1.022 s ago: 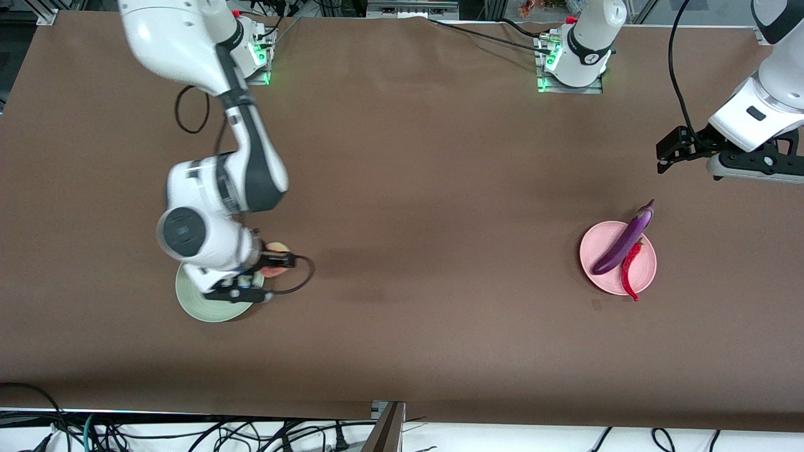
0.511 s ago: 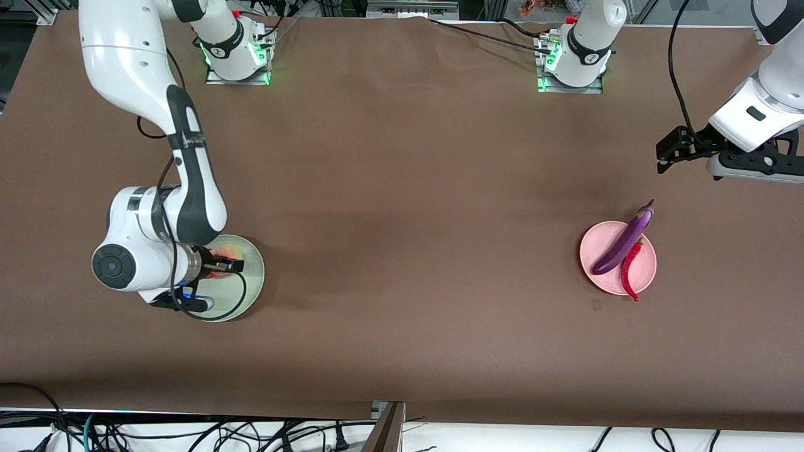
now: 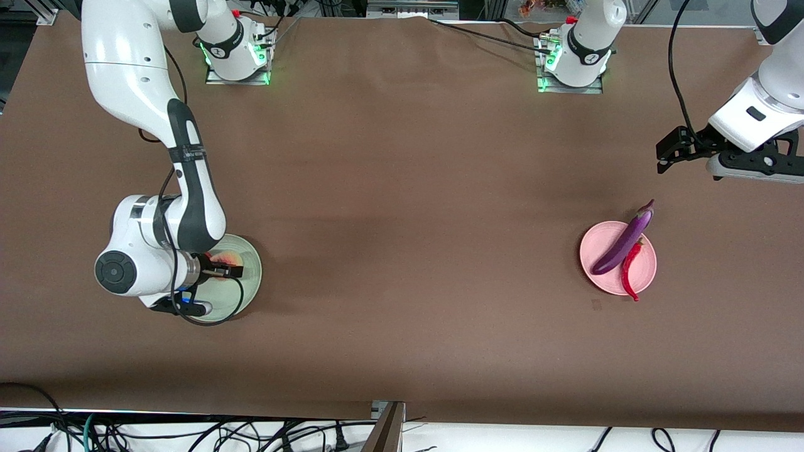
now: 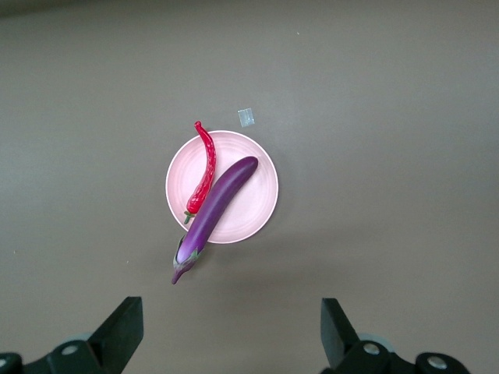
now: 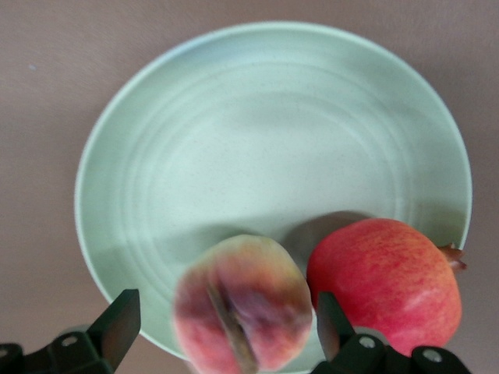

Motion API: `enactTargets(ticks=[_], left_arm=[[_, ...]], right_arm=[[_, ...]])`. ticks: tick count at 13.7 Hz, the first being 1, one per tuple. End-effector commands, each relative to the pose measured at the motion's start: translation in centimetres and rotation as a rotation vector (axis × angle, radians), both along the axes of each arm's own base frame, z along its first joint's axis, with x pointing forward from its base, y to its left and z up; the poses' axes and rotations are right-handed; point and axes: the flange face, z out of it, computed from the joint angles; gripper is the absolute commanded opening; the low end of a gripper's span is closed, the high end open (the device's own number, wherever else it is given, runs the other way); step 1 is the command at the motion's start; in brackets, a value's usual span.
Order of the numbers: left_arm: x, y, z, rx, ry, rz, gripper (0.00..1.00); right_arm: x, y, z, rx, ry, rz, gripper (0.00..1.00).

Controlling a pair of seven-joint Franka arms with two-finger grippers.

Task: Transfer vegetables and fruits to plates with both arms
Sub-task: 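Carry the peach to the green plate and open the right gripper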

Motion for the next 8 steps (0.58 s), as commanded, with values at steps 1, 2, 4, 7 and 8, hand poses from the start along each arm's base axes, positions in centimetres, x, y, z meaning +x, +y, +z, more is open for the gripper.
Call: enactTargets(ticks=[1, 2, 4, 7, 8], left_arm=[[0.1, 0.1, 0.3, -0.016, 0.006, -0.017, 1.0], [0.1, 0.1, 0.3, -0.016, 0.006, -0.017, 1.0], [0.1, 0.1, 0.4, -0.016, 0.006, -0.017, 1.0], [0.1, 0.2, 0.3, -0.016, 0.008, -0.016, 1.0], [0.2, 0.3, 0.3, -0.016, 0.006, -0.015, 1.0]], right_arm=[[0.1, 0.7, 4.2, 0.035, 0.011, 0.039, 1.0], [0.5, 0.8, 6.0, 0.043, 0.022, 0.082, 1.0], [0.9, -0.3, 10.5, 0.051, 0.036, 0.162, 1.0], [-0.6, -3.0, 16.2, 0.059, 0.073, 0.177, 1.0], [-1.3, -3.6, 18.5, 0.047, 0.073, 0.177, 1.0]])
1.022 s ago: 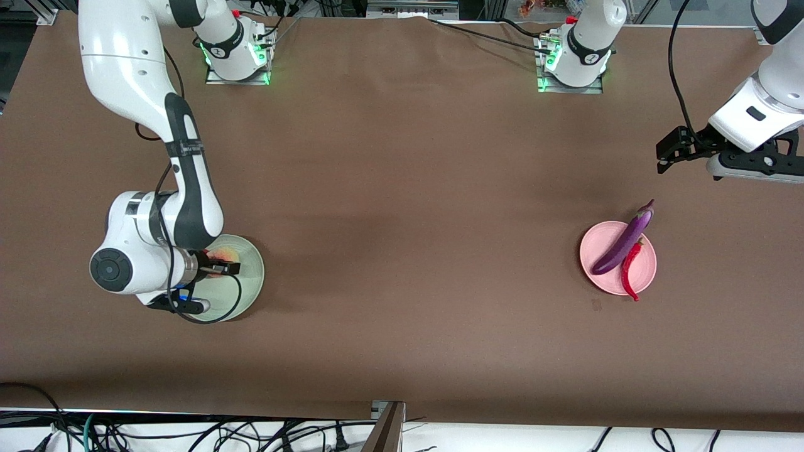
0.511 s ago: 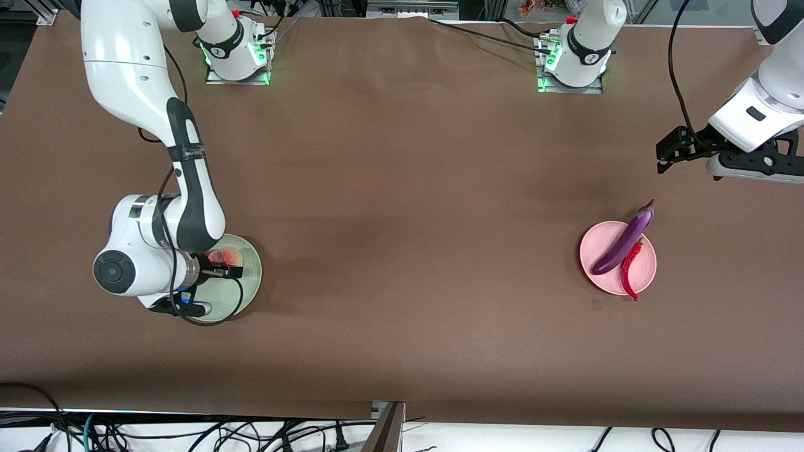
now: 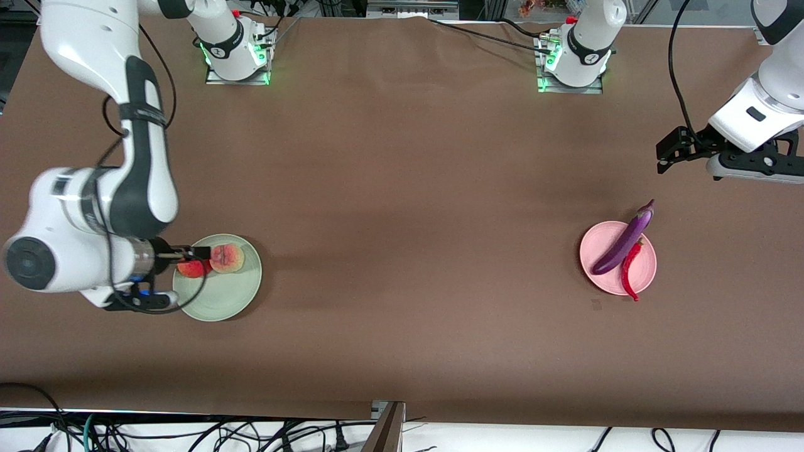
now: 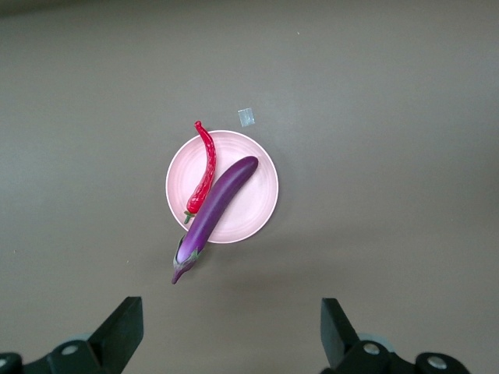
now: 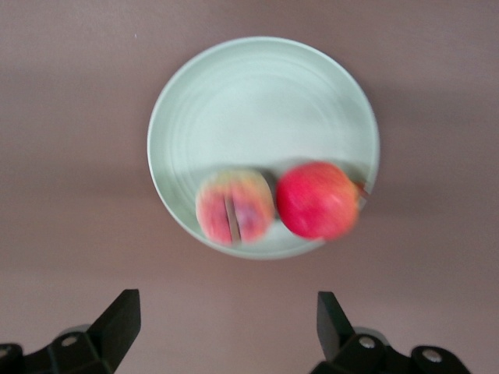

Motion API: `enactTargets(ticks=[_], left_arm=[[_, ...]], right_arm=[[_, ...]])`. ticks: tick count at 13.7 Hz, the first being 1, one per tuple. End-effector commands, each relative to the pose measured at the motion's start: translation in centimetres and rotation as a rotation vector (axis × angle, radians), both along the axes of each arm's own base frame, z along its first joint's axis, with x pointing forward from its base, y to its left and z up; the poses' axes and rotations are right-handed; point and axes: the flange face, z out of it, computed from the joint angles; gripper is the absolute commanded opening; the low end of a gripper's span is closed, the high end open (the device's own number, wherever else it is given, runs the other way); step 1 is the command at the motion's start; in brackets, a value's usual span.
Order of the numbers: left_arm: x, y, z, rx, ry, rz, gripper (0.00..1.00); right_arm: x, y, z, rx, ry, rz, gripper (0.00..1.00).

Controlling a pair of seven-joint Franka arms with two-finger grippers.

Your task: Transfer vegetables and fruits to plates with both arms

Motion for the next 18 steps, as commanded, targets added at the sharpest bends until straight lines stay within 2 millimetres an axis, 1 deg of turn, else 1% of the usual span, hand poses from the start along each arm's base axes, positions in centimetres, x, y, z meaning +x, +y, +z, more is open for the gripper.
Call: enactTargets(ticks=[1, 3, 5, 6, 8, 9, 10, 11, 13, 14, 15, 16, 17, 18], left_arm=[[0.1, 0.2, 0.4, -0.016, 0.005, -0.016, 1.0], [0.1, 0.4, 0.4, -0.016, 0.005, -0.013, 1.0], [0.1, 0.5, 0.4, -0.016, 0.005, -0.011, 1.0], [0.2, 0.6, 0.4, -0.016, 0.005, -0.01, 1.0], [0.2, 0.6, 0.4, -0.016, 0.005, -0.01, 1.0], [0.2, 0.6, 0.4, -0.016, 0.005, -0.01, 1.0], [0.2, 0.6, 0.4, -0.016, 0.005, -0.01, 1.0], [0.2, 0.6, 0.4, -0.016, 0.005, -0.01, 1.0], [0.2, 0.6, 0.4, -0.016, 0.005, -0.01, 1.0], [0.2, 0.6, 0.4, -0.016, 0.005, -0.01, 1.0], [0.2, 0.6, 0.4, -0.016, 0.005, -0.01, 1.0], [0.2, 0.6, 0.4, -0.016, 0.005, -0.01, 1.0], [0.2, 0.6, 0.4, -0.016, 0.005, -0.01, 1.0], [0.2, 0.6, 0.4, -0.016, 0.005, -0.01, 1.0]], right_arm=[[-2.0, -1.5, 6.1, -0.02, 0.003, 0.021, 1.0], [-5.0, -2.8, 10.2, -0.024, 0.006, 0.005, 1.0], [-8.7, -4.2, 12.9, -0.046, 0.01, -0.058, 1.0], [-10.1, -4.1, 13.7, -0.072, 0.01, -0.076, 1.0], [-12.5, -4.1, 16.2, -0.08, -0.013, -0.125, 1.0], [-14.0, -3.8, 17.0, -0.087, -0.016, -0.187, 1.0], [-15.3, -3.4, 17.2, -0.097, -0.012, -0.248, 1.0], [-15.9, -2.7, 17.5, -0.116, -0.015, -0.284, 1.0], [-15.9, -1.2, 17.7, -0.115, -0.022, -0.26, 1.0], [-15.9, 0.0, 17.9, -0.112, -0.032, -0.237, 1.0], [-16.0, 0.0, 18.8, -0.107, -0.044, -0.229, 1.0], [-16.2, -1.2, 20.5, -0.091, -0.08, -0.254, 1.0], [-16.3, -2.1, 21.5, -0.091, -0.105, -0.269, 1.0], [-16.7, -2.6, 22.8, -0.087, -0.133, -0.281, 1.0]])
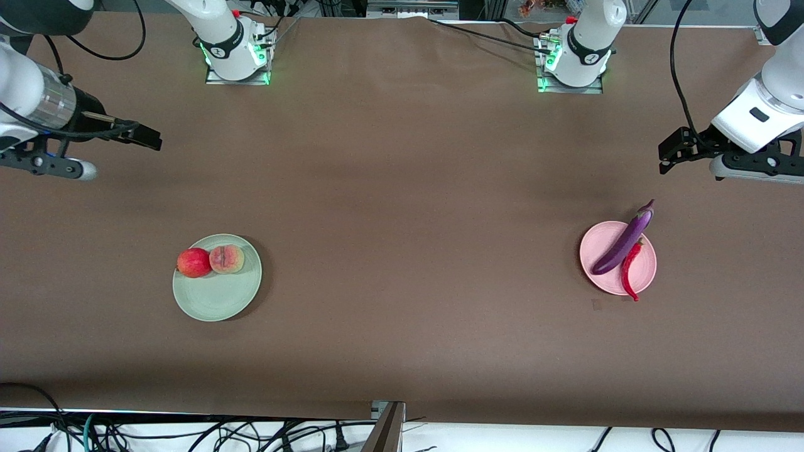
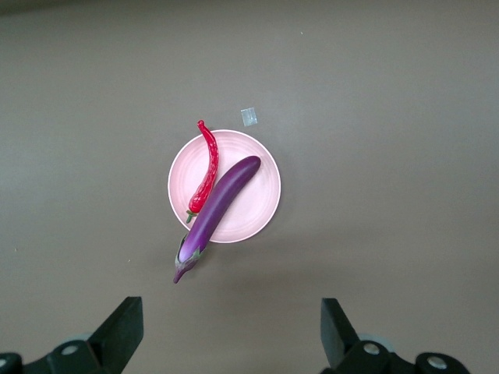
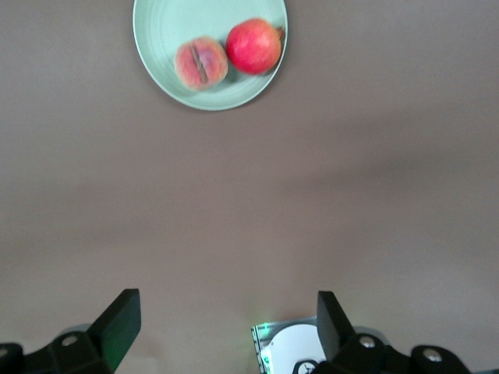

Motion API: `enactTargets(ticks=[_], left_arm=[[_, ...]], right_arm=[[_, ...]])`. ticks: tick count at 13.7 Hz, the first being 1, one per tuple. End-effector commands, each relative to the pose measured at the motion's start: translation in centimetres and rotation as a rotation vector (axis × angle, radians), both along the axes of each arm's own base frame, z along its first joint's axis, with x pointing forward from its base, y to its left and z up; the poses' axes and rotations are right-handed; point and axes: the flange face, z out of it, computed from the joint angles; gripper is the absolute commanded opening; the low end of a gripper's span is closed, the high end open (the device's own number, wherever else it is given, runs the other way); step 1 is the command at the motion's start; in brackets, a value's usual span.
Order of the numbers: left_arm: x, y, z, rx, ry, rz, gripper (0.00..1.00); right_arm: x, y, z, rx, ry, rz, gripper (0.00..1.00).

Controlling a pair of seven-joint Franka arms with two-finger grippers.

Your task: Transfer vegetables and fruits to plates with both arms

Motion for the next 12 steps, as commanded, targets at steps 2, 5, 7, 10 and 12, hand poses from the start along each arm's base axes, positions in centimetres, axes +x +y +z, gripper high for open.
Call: enactTargets(ticks=[2, 5, 7, 10, 12], left_arm=[[0.1, 0.2, 0.4, -0.016, 0.005, -0.017, 1.0], [0.1, 0.2, 0.4, -0.016, 0.005, -0.017, 1.0], [0.1, 0.2, 0.4, -0.016, 0.005, -0.017, 1.0], [0.1, 0.2, 0.4, -0.016, 0.005, -0.017, 1.0], [0.1, 0.2, 0.4, -0.016, 0.005, -0.017, 1.0]], right_arm=[[-1.4, -2.6, 4.1, -0.02, -0.083, -0.051, 1.0], [-1.2, -3.1, 3.8, -0.017, -0.073, -0.015, 1.0], [-0.8, -3.3, 3.7, -0.015, -0.072, -0.011, 1.0], [-0.7, -4.3, 3.7, -0.008, -0.071, 0.019, 1.0], [-0.7, -4.4, 3.7, -0.007, -0.072, 0.024, 1.0]])
